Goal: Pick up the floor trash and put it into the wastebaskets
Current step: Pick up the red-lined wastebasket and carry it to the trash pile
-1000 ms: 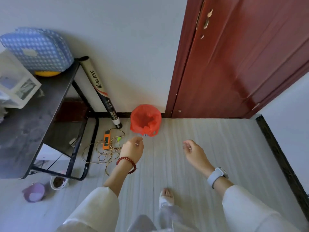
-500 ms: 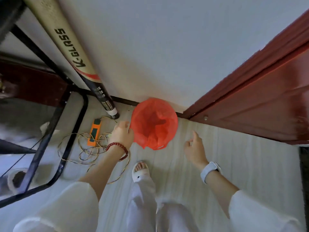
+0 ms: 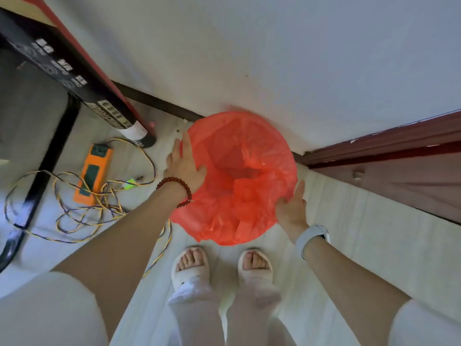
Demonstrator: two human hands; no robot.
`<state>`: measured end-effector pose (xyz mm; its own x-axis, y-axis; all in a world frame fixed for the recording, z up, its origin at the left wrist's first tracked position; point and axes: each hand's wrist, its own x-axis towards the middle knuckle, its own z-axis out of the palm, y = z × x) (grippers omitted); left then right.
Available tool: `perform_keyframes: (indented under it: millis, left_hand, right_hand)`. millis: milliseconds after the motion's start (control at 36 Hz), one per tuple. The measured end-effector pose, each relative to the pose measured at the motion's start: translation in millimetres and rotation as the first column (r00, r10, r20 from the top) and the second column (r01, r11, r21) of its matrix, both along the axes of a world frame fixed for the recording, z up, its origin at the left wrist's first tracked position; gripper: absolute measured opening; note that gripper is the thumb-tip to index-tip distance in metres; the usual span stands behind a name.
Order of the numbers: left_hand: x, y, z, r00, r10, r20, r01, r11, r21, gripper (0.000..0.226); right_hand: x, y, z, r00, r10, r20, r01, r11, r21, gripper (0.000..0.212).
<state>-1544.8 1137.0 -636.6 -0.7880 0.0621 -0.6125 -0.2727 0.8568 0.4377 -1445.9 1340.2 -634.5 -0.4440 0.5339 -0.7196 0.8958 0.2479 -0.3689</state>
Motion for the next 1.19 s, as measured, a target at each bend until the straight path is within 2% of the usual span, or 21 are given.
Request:
perform_keyframes:
  millis: [111, 222, 361, 528, 694, 889, 1056, 1194]
  left_hand:
    - [3.0, -0.6, 4.1, 0.993, 0.100, -0.063, -0.100, 0.995, 0.012, 0.076]
    - [27.3, -13.5, 32.1, 0.967, 0.183, -0.175, -0.196, 0.979, -0.061, 0.056]
    - [74.4, -41.1, 87.7, 0.938, 0.257, -0.231, -0.291, 0.948, -0.126, 0.043]
    - [143.6, -70.3, 167.0, 0.880, 0.427, -0.207, -0.455, 0.884, -0.107, 0.039]
    - [222.7, -90.3, 252.0, 0.712, 0.662, -0.235, -0.698, 0.703, -0.135, 0.035]
    - [344.2, -123.6, 314.4, 0.371, 0.900, -0.228, -0.927, 0.375, -0.028, 0.033]
    - [453.8, -146.4, 359.2, 0.127, 0.961, -0.244, -0.992, 0.121, -0.041, 0.036]
    - [555.9, -173.6, 384.1, -0.025, 0.962, -0.272, -0.997, -0.043, -0.062, 0.034]
  right_hand:
    - [4.0, 5.6, 2.7, 1.000, 0.018, -0.011, -0.019, 0.997, -0.074, 0.066]
    - [6.5, 5.0, 31.9, 0.994, 0.052, -0.095, -0.051, 0.999, 0.006, 0.057]
    - [17.9, -4.5, 87.0, 0.963, 0.223, -0.153, -0.206, 0.971, 0.121, 0.053]
    - [35.7, -24.7, 167.5, 0.870, 0.455, -0.189, -0.422, 0.887, 0.190, 0.051]
    - [54.5, -58.1, 249.6, 0.726, 0.649, -0.227, -0.622, 0.761, 0.185, 0.047]
    - [94.5, -121.6, 328.2, 0.432, 0.852, -0.295, -0.857, 0.490, 0.160, 0.044]
    - [153.1, -189.1, 369.2, 0.156, 0.932, -0.326, -0.967, 0.212, 0.144, 0.045]
    - [229.9, -252.0, 387.6, -0.029, 0.948, -0.316, -0.982, 0.031, 0.184, 0.046]
